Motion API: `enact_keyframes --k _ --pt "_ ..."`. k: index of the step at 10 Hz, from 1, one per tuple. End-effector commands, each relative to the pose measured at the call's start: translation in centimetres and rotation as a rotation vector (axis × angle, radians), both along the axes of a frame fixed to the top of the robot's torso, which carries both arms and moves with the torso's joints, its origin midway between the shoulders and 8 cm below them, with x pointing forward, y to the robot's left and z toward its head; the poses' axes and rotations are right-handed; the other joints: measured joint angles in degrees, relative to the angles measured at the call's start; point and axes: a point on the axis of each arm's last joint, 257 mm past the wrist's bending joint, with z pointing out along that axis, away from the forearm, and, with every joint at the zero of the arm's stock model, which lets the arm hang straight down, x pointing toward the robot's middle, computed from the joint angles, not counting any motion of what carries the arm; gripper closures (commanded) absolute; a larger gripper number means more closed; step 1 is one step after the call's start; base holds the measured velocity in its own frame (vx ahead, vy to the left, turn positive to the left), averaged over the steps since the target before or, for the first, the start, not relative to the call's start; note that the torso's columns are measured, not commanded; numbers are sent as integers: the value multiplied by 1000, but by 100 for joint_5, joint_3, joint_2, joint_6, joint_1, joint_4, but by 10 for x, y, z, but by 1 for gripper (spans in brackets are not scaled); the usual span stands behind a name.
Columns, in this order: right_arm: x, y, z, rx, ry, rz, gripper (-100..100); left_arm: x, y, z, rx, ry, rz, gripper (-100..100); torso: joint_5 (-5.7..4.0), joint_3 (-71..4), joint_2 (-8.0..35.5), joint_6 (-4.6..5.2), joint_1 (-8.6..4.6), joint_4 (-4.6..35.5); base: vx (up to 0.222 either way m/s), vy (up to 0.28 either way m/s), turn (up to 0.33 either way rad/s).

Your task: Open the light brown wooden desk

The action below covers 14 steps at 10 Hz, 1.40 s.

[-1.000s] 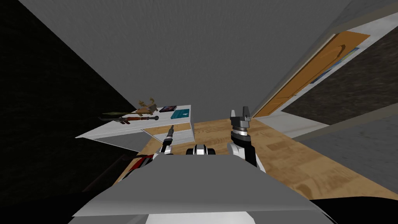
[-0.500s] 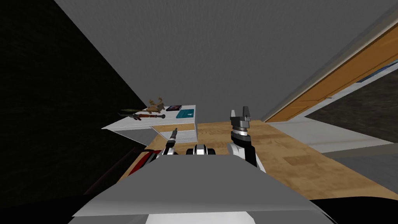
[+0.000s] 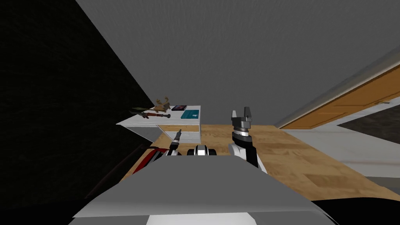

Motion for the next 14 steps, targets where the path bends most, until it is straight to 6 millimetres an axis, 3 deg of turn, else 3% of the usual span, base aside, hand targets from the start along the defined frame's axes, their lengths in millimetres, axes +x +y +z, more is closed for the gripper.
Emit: enact_keyframes --k 1,4,7,8,12,14 --pt "0 0 0 0 0 0 0 -12 -56 2 -4 -13 -77 100 1 -8 -13 -4 9 -4 93 85 334" --pt "0 0 0 0 0 0 0 -34 -124 6 -23 -17 -161 100 -2 -13 -21 -2 -4 -6 150 67 371" --pt "0 0 0 0 0 0 0 -32 -125 10 -24 -31 -166 100 -4 18 30 1 -13 8 56 17 20" --pt "0 0 0 0 0 0 0 -20 -126 21 -22 -57 -183 -100 -4 18 27 -1 -9 8 -26 -59 -167" --pt "0 0 0 0 0 0 0 9 -142 58 -46 -139 -229 -100 -4 -7 -12 -1 -14 -2 -71 -107 -145" --pt "0 0 0 0 0 0 0 16 -148 70 -57 -162 -242 -100 4 -16 -31 49 -21 14 -38 -57 -40"
